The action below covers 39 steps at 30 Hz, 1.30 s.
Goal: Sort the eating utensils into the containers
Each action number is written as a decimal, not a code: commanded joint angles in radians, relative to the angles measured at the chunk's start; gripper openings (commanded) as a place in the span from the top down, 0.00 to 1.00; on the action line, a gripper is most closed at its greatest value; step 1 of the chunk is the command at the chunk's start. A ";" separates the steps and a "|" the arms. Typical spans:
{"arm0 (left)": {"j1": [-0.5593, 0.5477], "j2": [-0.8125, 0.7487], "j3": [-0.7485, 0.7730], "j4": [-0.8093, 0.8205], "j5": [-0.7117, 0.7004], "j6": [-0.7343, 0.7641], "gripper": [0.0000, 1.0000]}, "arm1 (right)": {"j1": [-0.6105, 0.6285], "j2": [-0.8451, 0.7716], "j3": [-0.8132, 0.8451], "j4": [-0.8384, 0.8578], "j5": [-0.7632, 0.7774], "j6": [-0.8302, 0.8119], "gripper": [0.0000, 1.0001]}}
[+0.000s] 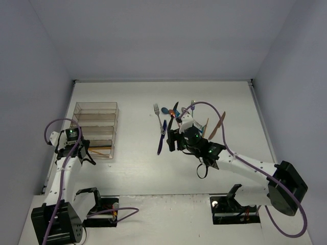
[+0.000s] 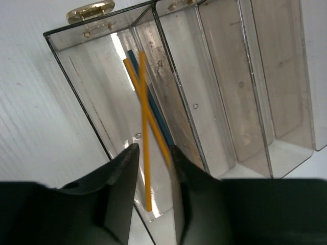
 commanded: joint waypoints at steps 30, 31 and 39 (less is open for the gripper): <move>-0.568 0.161 0.460 -0.095 0.160 0.501 0.27 | -0.052 0.605 0.365 -0.187 0.116 0.195 0.70; -0.586 0.174 0.465 -0.090 0.161 0.503 0.27 | -0.054 0.609 0.365 -0.189 0.115 0.196 0.73; -0.694 0.262 0.498 -0.014 0.229 0.482 0.27 | -0.071 0.550 0.351 -0.195 0.120 0.169 1.00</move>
